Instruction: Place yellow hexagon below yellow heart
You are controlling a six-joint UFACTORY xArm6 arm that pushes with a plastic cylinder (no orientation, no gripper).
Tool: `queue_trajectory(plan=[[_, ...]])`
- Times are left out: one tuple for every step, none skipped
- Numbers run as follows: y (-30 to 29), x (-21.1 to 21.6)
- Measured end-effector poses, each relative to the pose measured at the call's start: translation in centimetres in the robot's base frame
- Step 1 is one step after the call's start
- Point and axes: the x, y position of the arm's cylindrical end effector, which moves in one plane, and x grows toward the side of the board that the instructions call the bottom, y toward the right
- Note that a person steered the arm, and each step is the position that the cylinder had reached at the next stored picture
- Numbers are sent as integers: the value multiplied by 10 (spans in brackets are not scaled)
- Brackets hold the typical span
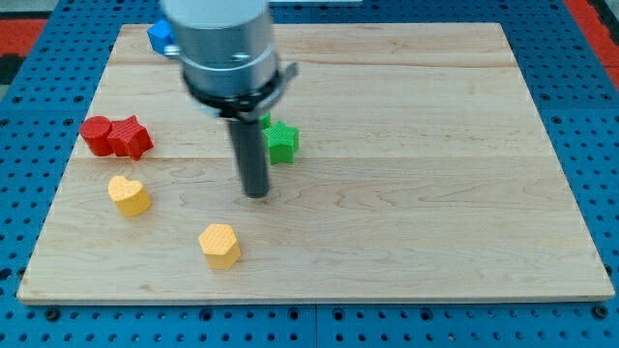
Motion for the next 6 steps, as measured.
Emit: queue_trajectory(plan=[[44, 64], [-25, 75], [-101, 64], [-111, 57], [-3, 49], [103, 28]])
